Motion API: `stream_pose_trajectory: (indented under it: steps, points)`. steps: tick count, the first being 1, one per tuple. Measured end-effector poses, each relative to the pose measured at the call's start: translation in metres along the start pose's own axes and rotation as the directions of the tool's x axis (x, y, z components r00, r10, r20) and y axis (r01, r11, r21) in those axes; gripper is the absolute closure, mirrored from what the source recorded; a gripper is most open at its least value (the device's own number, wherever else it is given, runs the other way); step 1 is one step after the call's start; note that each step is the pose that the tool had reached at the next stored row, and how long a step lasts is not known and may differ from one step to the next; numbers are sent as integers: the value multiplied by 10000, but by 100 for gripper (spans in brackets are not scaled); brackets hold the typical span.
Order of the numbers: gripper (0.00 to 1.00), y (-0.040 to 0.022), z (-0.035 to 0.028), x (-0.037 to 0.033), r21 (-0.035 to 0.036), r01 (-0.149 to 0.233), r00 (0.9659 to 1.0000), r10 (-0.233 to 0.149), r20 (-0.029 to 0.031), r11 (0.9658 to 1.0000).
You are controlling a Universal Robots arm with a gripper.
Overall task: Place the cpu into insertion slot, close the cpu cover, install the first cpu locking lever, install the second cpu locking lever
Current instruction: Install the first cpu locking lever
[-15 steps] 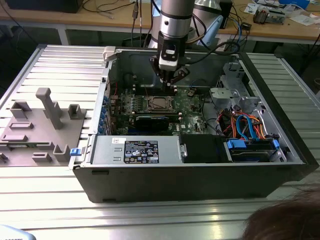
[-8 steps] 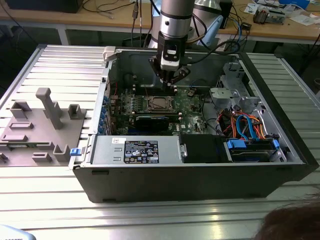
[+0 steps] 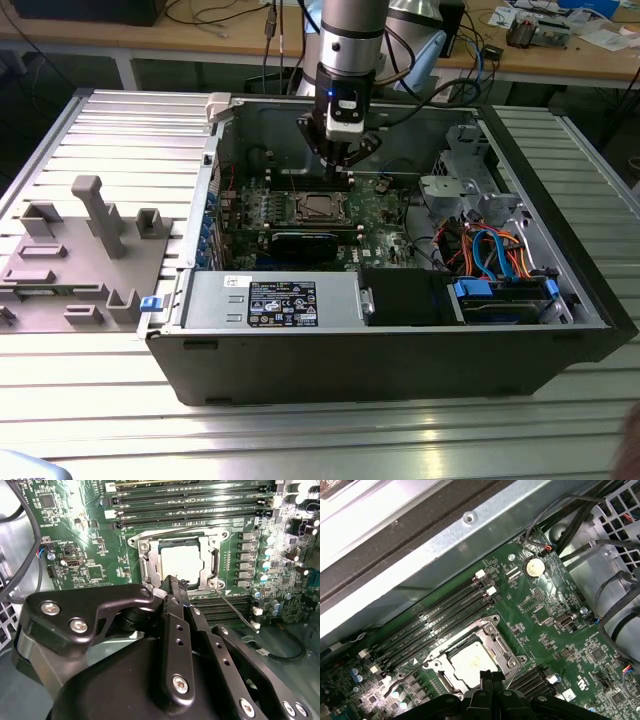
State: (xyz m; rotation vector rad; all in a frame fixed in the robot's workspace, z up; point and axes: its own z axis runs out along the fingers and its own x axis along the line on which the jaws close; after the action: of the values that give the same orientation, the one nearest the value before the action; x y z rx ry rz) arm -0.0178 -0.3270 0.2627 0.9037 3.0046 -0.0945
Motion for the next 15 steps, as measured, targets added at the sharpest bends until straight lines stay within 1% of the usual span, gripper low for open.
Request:
stream_pose_trajectory:
  steps: [2, 6, 8, 10, 12, 13, 15]
  points:
    - [89, 0, 0, 0, -5, 190, 9998, -190, 11, 9998]
    - [89, 1, 1, 0, -17, 596, 9982, -596, 32, 9982]
    - [89, 1, 1, 0, -26, 699, 9976, -699, 34, 9976]
    - [89, 0, 0, 0, -31, 868, 9962, -868, 42, 9962]
    - [89, 0, 0, 0, -34, 957, 9954, -957, 46, 9954]
    - [89, 0, 0, 0, -38, 1105, 9939, -1105, 54, 9939]
    - [89, 0, 0, 0, -42, 1261, 9920, -1261, 62, 9920]
